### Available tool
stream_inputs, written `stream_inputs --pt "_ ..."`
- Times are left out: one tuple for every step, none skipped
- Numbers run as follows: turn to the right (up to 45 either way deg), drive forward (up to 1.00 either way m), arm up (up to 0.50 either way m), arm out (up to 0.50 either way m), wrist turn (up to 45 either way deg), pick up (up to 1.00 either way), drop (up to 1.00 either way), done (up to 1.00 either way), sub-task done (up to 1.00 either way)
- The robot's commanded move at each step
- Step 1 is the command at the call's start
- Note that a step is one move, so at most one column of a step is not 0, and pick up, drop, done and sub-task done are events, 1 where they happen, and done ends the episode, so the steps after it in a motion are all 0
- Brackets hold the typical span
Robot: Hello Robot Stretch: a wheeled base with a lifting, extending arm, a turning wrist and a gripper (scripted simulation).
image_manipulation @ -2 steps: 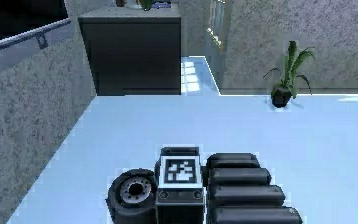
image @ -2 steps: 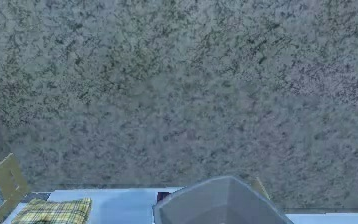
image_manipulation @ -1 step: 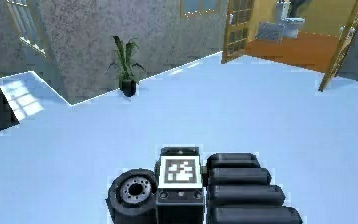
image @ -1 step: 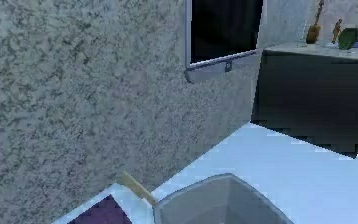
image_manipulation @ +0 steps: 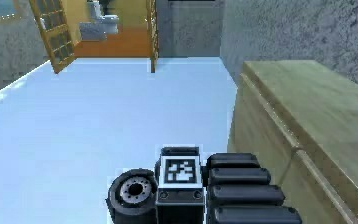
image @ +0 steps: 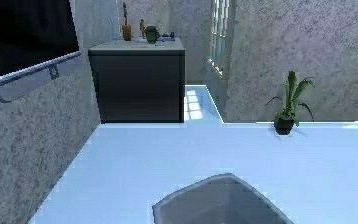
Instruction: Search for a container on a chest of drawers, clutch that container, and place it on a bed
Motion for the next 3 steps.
stream_inputs --pt "45.0 0.00 0.00 0.00 0.0 0.00 0.00 0.00 0.00" --pt "30.0 0.00 0.00 0.00 0.0 0.00 0.00 0.00 0.00" --pt "45.0 0.00 0.00 0.00 0.0 0.00 0.00 0.00 0.00"
